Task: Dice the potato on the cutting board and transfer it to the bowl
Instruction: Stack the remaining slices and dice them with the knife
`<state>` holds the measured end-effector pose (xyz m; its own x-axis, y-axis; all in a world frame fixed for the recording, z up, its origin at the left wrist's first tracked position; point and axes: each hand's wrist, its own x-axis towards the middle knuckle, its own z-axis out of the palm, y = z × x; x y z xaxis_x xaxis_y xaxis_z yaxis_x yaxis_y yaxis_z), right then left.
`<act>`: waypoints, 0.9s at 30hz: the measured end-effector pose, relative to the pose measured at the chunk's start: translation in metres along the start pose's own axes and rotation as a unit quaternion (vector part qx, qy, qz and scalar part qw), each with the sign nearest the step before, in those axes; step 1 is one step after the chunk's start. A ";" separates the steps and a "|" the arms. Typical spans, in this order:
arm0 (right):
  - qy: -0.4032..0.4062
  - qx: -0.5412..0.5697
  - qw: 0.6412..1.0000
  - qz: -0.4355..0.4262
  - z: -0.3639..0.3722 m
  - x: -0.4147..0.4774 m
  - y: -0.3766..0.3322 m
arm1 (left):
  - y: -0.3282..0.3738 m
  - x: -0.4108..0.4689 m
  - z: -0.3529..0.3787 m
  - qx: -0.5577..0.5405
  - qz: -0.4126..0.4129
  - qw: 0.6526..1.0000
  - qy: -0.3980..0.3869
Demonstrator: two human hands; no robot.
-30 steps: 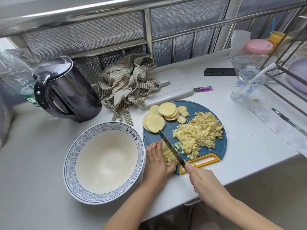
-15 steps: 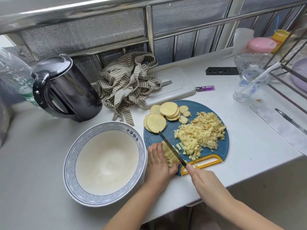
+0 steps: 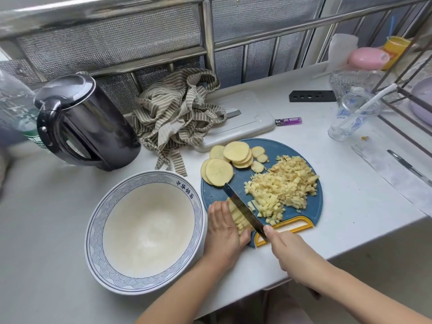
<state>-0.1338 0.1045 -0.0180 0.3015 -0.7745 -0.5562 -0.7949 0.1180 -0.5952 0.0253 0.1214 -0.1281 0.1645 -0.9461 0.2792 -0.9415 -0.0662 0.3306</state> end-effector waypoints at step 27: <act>0.066 -0.091 0.994 0.001 0.029 0.010 0.003 | 0.004 -0.001 -0.004 0.026 -0.037 0.997 -0.055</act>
<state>-0.1177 0.1146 -0.0418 0.2386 -0.8501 -0.4695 -0.8806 0.0144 -0.4737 0.0225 0.1229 -0.1233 0.2032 -0.9670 0.1537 -0.9423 -0.1504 0.2991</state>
